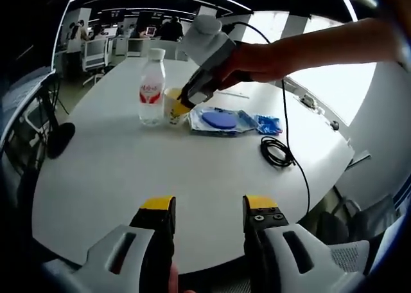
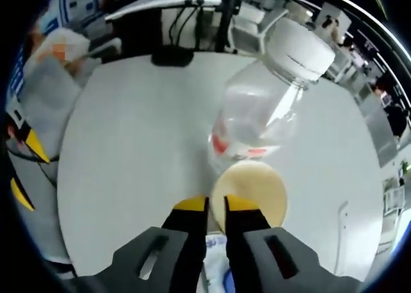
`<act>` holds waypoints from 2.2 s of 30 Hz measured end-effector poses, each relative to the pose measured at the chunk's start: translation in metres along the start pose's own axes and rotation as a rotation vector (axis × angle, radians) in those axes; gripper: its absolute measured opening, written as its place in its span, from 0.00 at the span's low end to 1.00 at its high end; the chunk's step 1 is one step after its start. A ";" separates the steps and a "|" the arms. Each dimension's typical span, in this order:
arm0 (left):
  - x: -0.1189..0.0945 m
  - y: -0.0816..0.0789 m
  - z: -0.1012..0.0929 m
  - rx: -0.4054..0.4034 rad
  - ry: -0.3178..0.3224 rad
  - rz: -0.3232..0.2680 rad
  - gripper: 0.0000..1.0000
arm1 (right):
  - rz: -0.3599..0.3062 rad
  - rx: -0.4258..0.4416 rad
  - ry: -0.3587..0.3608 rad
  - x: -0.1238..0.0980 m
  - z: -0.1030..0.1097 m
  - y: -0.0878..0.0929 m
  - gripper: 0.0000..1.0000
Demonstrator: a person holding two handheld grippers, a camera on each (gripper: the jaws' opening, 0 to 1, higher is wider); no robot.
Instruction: Arrange the tabletop items into an orderly group along one side of the table until the central work area is clear of visible clutter.
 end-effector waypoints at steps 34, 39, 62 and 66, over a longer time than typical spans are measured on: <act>0.013 -0.009 -0.001 -0.011 -0.009 -0.004 0.41 | -0.101 -0.022 -0.039 -0.020 -0.003 0.001 0.00; 0.013 -0.010 0.000 -0.019 -0.013 -0.006 0.41 | -0.086 -0.048 -0.044 -0.021 -0.006 0.001 0.00; 0.013 -0.010 0.004 -0.044 -0.025 -0.016 0.41 | 0.046 -0.335 -0.036 -0.022 -0.002 0.002 0.02; 0.012 -0.009 0.004 -0.046 -0.027 -0.017 0.41 | 0.036 -0.309 -0.018 -0.022 -0.004 0.001 0.07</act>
Point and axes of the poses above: the point that each gripper's makers call its tool centre point, and the gripper's own axes: x roughly forward along the fingers, z roughly to its left, y roughly out of its underside, the point moved 6 cm from there along -x, roughly backward along the fingers, and after that the axes turned 5 degrees about -z, right-handed, at the moved point
